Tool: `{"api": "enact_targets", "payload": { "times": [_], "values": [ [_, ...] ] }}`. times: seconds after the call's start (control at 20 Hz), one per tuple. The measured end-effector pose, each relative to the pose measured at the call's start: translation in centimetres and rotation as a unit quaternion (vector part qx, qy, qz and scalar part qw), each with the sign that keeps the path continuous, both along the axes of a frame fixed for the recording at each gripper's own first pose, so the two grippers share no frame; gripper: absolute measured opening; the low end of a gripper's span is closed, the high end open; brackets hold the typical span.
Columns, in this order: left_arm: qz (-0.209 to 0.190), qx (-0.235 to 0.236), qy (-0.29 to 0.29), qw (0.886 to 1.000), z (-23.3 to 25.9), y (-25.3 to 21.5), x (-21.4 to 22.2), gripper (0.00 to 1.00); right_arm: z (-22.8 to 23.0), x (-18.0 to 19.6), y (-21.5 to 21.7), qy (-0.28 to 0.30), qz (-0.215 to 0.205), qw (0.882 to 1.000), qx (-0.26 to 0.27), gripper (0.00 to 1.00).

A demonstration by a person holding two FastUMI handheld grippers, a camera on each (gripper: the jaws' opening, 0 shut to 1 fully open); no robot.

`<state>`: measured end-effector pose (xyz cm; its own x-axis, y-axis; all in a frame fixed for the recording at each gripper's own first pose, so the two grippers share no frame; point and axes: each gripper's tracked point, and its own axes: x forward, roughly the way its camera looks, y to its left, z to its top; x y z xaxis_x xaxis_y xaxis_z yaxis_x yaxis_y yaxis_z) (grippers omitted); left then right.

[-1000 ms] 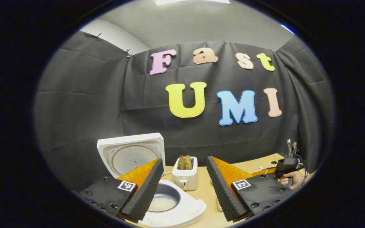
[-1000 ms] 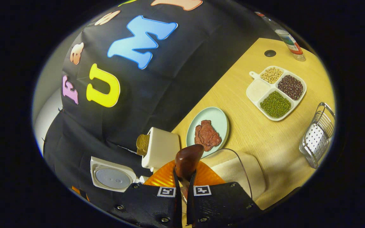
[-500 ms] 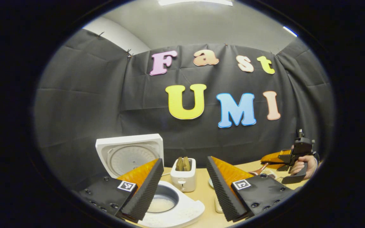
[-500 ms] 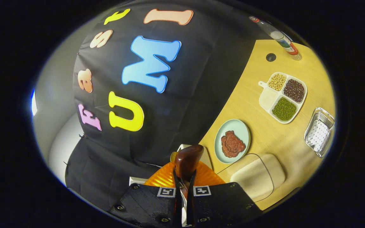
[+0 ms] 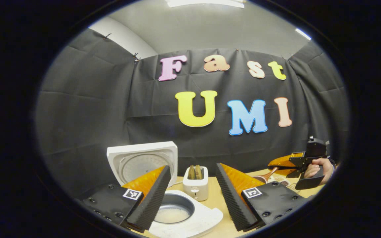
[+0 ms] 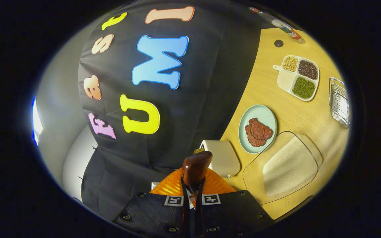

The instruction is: Close the left gripper, press the button to open the rice cooker; take a wooden spoon from the chopstick holder with the right hand, scoop a spoonful of rice and pour it into the rice cooker, then put the wooden spoon back into the chopstick holder.

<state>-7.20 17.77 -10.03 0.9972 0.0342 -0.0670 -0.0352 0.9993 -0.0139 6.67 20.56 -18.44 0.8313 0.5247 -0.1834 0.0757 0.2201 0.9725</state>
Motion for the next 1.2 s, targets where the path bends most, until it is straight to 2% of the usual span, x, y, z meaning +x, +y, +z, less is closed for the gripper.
{"api": "enact_targets", "payload": {
  "times": [0.1,0.15,0.35,0.45,0.5,0.7,1.2],
  "values": [
    [-0.001,-0.001,-0.005,1.000,0.3,1.1,-0.3,0.95,0.6,0.2,1.3,-0.010,0.006,1.000,-0.005,0.06],
    [0.000,-0.001,-0.004,1.000,0.3,1.7,-0.5,0.99,0.9,0.2,1.9,-0.013,0.008,1.000,-0.006,0.06],
    [0.002,0.003,-0.003,1.000,-0.1,3.6,-0.8,0.92,1.7,0.5,4.6,-0.022,0.018,1.000,-0.010,0.06],
    [0.004,0.006,-0.001,1.000,-0.3,4.5,-1.0,0.99,1.9,0.8,6.3,-0.024,0.026,0.999,-0.013,0.06],
    [0.006,0.006,0.000,1.000,-0.5,5.1,-1.2,0.99,2.0,0.9,7.1,-0.025,0.031,0.999,-0.015,0.06],
    [0.019,0.005,0.004,1.000,-1.2,7.3,-1.6,0.92,2.2,1.6,11.0,-0.037,0.059,0.997,-0.037,0.06],
    [0.052,0.000,0.017,0.999,-3.0,11.8,-2.5,0.95,1.0,3.4,19.4,-0.046,0.110,0.990,-0.074,0.06]
  ]
}}
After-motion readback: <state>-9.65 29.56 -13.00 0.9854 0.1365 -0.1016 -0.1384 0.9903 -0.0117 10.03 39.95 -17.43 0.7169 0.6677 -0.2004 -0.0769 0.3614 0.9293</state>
